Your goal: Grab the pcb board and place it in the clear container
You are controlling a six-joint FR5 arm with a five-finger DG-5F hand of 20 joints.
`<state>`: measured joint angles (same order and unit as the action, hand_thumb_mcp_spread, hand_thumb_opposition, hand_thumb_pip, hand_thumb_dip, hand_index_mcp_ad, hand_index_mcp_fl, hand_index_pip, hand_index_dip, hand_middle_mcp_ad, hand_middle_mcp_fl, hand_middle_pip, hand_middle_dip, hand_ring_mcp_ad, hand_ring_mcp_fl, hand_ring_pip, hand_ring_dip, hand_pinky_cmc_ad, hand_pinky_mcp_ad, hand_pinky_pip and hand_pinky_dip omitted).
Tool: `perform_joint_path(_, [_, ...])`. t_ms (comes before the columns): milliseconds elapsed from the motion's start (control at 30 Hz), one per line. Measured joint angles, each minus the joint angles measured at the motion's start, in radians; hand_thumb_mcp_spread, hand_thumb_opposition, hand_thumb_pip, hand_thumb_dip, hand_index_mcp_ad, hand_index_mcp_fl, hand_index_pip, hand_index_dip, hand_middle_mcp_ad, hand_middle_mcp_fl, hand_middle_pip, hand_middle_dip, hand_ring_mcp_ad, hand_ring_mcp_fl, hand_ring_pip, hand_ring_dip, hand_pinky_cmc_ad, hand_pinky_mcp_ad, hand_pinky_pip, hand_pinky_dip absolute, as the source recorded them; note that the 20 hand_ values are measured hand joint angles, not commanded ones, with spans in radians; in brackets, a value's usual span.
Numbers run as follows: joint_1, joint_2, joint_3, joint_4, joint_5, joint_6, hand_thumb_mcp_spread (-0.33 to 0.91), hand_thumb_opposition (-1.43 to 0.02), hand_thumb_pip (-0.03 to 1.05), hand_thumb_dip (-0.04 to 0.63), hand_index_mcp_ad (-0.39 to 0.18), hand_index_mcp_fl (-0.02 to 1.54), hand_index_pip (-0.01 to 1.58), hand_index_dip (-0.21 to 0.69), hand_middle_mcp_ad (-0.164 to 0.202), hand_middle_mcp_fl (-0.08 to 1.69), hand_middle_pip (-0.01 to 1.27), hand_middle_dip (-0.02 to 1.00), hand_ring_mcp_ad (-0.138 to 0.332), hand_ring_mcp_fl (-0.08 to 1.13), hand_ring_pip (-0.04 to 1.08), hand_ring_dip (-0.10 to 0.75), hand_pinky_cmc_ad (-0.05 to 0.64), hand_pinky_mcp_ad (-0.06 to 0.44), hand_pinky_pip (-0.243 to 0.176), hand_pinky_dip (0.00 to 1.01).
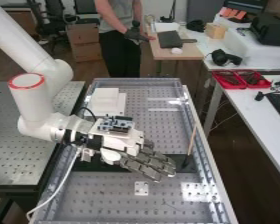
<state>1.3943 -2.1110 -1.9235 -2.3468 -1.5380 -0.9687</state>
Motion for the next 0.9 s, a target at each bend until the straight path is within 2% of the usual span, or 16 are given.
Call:
perform_joint_path(167, [-0.002,0.000,-0.004,0.015,-0.006,0.008,0.46,-0.85,0.75,0.269,-0.134,0.22,1.55,0.093,0.061,0.12,0.13,0.16,0.192,0.03,0.07,-0.003,0.309,0.140,-0.113,0.31])
perform_joint_path(300, [-0.001,-0.001,-0.003,0.020,-0.008,0.017,0.46,-0.86,0.70,0.265,-0.134,0.28,1.55,0.070,0.061,0.15,0.13,0.16,0.195,0.03,0.07,-0.007,0.309,0.140,-0.098,0.30])
perform_joint_path(633, [0.002,-0.005,0.002,0.021,-0.009,0.025,0.49,-0.88,0.69,0.258,-0.119,0.32,1.55,0.068,0.058,0.17,0.14,0.16,0.192,0.04,0.07,-0.003,0.323,0.138,-0.086,0.29])
perform_joint_path(900, [0.000,-0.004,0.010,0.020,-0.013,0.035,0.51,-0.90,0.66,0.248,-0.117,0.42,1.52,0.063,0.058,0.20,0.14,0.16,0.192,0.05,0.07,-0.003,0.326,0.138,-0.080,0.29])
